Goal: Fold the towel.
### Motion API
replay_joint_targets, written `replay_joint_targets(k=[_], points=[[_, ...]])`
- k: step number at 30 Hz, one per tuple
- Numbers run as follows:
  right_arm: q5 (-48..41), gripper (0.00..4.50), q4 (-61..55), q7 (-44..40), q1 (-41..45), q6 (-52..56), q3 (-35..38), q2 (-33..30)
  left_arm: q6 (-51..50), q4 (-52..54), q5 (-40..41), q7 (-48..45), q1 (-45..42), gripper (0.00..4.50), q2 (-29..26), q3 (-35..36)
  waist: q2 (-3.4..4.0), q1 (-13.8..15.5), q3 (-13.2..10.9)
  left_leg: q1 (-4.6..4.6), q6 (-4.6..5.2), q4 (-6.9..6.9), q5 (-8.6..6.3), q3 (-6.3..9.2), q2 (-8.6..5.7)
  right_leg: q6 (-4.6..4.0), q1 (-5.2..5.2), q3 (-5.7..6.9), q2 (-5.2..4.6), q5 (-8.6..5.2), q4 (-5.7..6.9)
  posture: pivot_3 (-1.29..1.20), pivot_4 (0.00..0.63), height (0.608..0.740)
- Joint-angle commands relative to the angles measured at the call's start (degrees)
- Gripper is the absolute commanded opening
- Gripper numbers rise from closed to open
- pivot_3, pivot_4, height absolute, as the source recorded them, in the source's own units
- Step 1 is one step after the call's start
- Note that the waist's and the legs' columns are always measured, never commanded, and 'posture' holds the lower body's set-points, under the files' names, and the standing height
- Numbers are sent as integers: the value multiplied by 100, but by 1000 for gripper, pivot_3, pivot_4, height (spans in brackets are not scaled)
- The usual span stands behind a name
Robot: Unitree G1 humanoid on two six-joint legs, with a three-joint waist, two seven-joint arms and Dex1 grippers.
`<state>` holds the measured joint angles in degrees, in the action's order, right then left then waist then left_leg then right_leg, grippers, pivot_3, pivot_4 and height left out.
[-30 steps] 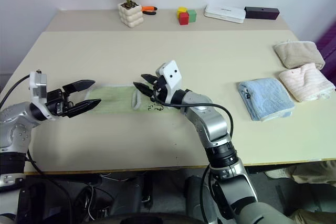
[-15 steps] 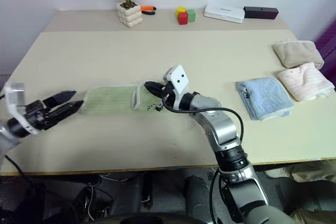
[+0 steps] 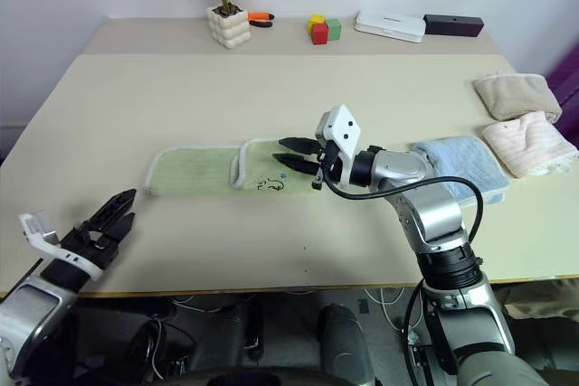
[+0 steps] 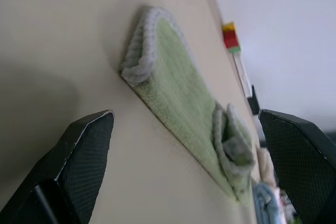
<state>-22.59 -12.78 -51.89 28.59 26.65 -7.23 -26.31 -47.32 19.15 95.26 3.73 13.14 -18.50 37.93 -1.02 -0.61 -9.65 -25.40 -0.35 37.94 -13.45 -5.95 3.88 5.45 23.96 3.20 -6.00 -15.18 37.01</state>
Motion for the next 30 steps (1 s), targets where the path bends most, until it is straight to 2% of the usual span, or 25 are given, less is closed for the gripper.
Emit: replay_joint_targets(k=[1,3,12,19,22,27,29,30], points=[[3,3482,-314,-22,55,-56,-42,-75,400,52,399,447,-118,4500,24,-35,0,-5,0,0,0,0,0,-1,-1,0,0,0,0,0,0,0,150,735],[43,4472,-341,-36,15,-84,-56,-137,516,-148,479,718,-266,4500,-10,-144,0,3,0,0,1,-1,0,-1,-1,0,0,0,1,0,0,0,150,735],[285,4472,-327,122,97,-180,-95,-181,303,-779,788,1182,-474,4500,-370,-667,7,9,5,2,1,0,0,-2,-5,1,-6,1,3,0,-2,0,150,735],[351,4472,-425,323,45,-183,-140,-81,138,-1299,487,996,-1025,4500,-596,-1067,12,112,8,8,1,3,0,-2,-7,0,-15,2,3,0,-5,0,150,735],[381,4500,-434,379,51,-195,-140,-74,144,-1546,432,1088,-1343,3742,-503,-1216,15,149,10,8,1,5,0,-4,-8,0,-19,4,2,0,-7,0,150,735],[399,4500,-468,472,59,-181,-123,-85,119,-1805,340,1099,-1642,1304,-400,-1310,15,139,10,7,1,7,0,-3,-9,0,-26,8,2,0,-13,0,150,735],[415,4500,-471,500,59,-183,-119,-101,128,-1853,344,1082,-1716,339,-372,-1282,36,147,19,8,1,6,0,-3,-9,1,-26,8,2,0,-12,0,150,735],[424,4500,-476,520,54,-180,-109,-107,121,-1879,349,1089,-1758,41,-369,-1263,44,150,23,9,1,7,0,-3,-9,1,-28,10,2,0,-12,0,150,735]])
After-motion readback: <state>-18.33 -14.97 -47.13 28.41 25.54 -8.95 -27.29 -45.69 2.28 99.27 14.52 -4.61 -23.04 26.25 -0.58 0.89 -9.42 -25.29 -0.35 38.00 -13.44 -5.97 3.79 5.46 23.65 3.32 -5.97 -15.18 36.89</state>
